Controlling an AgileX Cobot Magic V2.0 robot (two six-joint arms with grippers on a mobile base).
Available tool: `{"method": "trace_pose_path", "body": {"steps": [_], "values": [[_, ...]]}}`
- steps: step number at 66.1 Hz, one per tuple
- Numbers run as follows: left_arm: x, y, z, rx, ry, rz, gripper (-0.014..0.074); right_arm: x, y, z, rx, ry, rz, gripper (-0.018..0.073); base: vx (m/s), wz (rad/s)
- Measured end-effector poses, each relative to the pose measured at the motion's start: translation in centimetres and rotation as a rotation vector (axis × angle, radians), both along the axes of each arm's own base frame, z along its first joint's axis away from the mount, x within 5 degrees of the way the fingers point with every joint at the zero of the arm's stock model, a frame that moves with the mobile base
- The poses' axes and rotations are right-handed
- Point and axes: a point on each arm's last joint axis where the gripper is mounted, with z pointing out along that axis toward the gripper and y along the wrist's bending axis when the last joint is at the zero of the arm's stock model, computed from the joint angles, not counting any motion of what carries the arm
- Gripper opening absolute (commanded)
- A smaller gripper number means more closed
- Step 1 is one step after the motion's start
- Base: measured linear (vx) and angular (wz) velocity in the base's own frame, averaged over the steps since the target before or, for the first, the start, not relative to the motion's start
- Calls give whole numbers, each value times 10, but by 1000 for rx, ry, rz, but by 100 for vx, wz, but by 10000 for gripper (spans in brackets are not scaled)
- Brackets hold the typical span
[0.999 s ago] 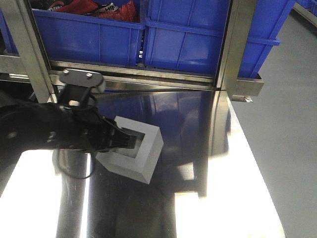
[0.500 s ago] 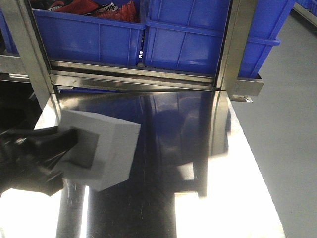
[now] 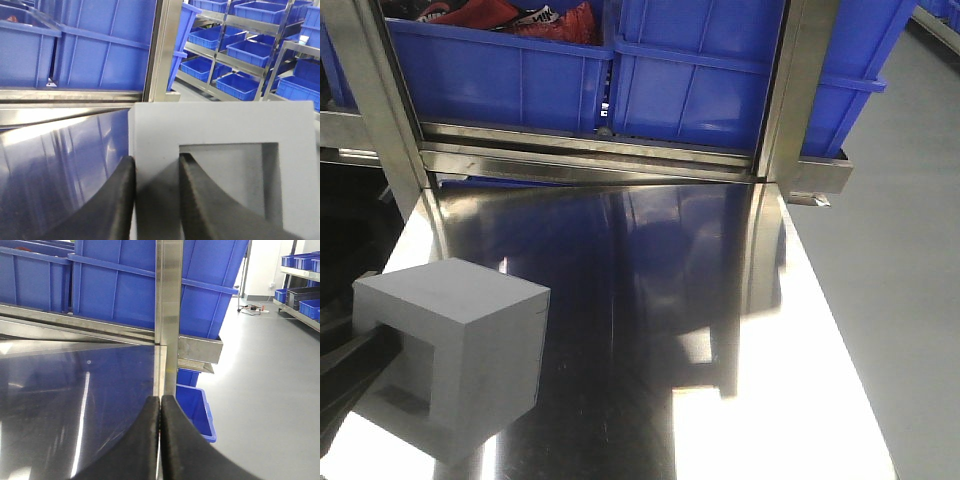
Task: Sort gray base to blue bin
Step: 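Raise the held gray block toward the left gripper's side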
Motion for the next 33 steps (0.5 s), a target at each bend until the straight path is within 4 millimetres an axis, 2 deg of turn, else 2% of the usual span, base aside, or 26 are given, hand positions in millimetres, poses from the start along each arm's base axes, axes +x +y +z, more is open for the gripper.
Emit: {"method": "trace_pose_path", "body": {"steps": [33], "values": [[-1, 1, -2, 12, 18, 1, -6, 0, 0, 0, 0, 0, 0, -9, 0, 0]]}}
